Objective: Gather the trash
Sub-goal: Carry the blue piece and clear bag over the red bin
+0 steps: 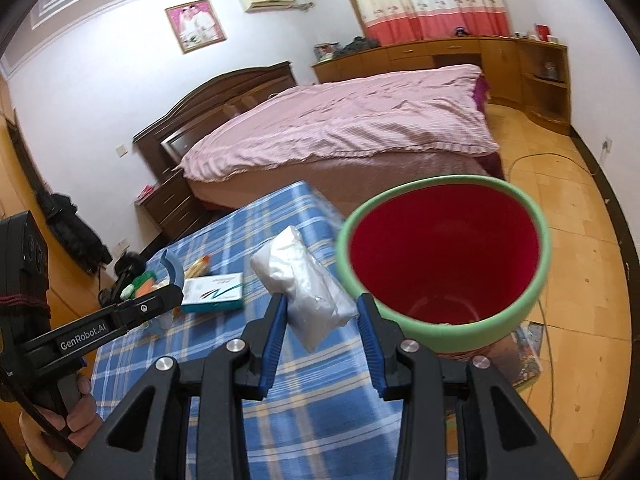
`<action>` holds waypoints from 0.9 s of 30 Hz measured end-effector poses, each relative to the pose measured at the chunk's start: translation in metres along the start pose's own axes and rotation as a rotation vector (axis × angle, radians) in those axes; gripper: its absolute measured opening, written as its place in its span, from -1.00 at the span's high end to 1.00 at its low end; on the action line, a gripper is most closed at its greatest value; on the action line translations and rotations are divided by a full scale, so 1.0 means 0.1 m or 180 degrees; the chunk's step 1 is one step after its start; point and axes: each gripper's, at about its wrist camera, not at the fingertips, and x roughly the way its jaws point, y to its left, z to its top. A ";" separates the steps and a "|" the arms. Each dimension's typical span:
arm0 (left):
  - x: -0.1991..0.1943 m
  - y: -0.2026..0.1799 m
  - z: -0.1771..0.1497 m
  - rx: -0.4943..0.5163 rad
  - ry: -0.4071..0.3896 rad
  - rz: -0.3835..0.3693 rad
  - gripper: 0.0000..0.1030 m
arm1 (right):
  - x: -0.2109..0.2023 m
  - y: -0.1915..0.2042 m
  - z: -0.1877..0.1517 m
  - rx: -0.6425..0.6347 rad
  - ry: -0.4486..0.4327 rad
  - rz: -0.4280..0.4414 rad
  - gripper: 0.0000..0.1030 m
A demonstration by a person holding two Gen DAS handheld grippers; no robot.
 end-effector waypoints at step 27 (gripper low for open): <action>1.28 -1.02 0.08 0.0547 0.0431 -0.0457 0.68 | 0.11 -1.19 0.16 0.0569 -0.0051 -0.0626 0.24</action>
